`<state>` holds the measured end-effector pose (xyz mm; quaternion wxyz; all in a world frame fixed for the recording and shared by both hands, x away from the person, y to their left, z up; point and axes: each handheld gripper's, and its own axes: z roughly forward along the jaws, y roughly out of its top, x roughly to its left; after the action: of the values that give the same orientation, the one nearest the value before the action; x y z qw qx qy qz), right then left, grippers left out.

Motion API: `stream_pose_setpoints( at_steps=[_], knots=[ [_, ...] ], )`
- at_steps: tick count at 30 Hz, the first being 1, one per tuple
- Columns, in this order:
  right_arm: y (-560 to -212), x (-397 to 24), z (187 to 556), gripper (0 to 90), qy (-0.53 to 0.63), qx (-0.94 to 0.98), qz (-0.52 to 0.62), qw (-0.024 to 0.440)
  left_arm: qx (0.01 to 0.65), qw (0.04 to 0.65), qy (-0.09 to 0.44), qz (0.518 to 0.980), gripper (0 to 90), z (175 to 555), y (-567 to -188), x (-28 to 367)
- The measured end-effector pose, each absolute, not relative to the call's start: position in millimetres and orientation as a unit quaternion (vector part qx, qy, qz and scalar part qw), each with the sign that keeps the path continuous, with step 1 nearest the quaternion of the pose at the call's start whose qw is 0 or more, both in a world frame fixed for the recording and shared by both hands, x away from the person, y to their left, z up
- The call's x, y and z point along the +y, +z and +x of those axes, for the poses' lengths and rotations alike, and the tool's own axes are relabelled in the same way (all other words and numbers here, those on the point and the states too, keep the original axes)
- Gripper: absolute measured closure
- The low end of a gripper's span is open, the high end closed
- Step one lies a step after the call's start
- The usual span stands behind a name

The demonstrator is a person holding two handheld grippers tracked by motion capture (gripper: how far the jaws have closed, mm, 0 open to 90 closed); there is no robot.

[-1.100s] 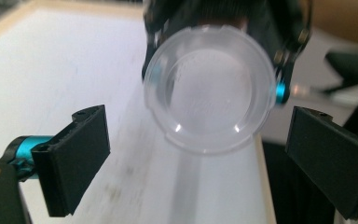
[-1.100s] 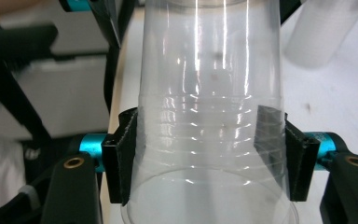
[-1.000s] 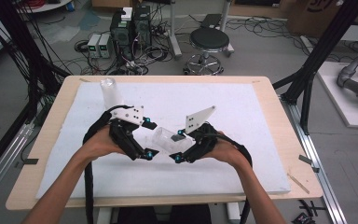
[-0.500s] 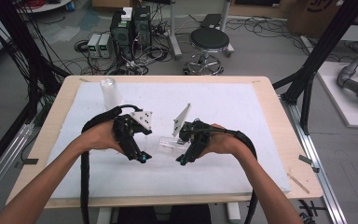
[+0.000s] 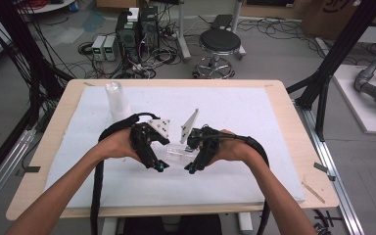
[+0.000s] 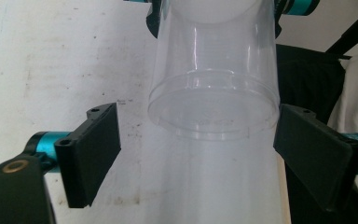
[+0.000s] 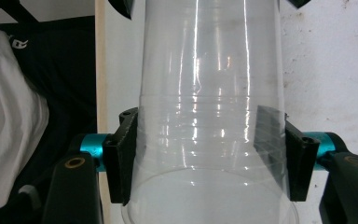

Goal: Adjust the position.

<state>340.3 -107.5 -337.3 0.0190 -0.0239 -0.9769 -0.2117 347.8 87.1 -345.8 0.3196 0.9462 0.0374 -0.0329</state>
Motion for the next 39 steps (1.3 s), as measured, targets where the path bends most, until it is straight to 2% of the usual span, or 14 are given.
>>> stream_pose_setpoints(
  at_steps=[8, 14, 17, 25, 28, 29, 30, 31, 39],
  knots=[
    [-338.9, -105.9, 341.1, 34.7, -0.209, -0.977, -0.022, 0.021, 0.032, 0.328, -0.039, 0.943, 22.1, 350.1, -346.6, 83.6],
    [-340.7, -102.7, 341.1, 34.7, -0.207, -0.978, -0.020, 0.021, 0.019, 0.328, -0.038, 0.944, 30.9, 349.6, -346.3, 80.8],
    [-341.2, -102.7, 342.4, 34.7, -0.206, -0.978, -0.020, 0.018, 0.015, 0.328, -0.037, 0.944, 39.0, 349.3, -346.3, 80.3],
    [-340.8, -103.2, 343.0, 34.8, -0.208, -0.978, -0.022, 0.019, 0.018, 0.332, -0.035, 0.942, 41.7, 349.5, -345.7, 81.5],
    [-342.7, -102.2, 342.8, 24.6, -0.211, -0.977, -0.014, 0.021, 0.017, 0.333, -0.037, 0.942, 42.0, 349.0, -345.3, 82.1],
    [-342.7, -102.2, 342.8, 24.6, -0.211, -0.977, -0.014, 0.021, 0.017, 0.332, -0.035, 0.942, 42.0, 348.7, -345.3, 82.1],
    [-343.7, -101.9, 342.6, 17.0, -0.214, -0.977, -0.014, 0.017, 0.017, 0.332, -0.034, 0.943, 42.0, 348.5, -345.1, 82.3],
    [-344.2, -101.6, 342.6, 13.4, -0.216, -0.976, -0.016, 0.011, 0.017, 0.332, -0.034, 0.943, 42.0, 348.3, -345.1, 82.5],
    [-341.9, -101.0, 343.2, 13.4, -0.234, -0.972, -0.013, 0.008, 0.021, 0.331, -0.033, 0.943, 42.0, 348.0, -347.2, 84.1]
  ],
)
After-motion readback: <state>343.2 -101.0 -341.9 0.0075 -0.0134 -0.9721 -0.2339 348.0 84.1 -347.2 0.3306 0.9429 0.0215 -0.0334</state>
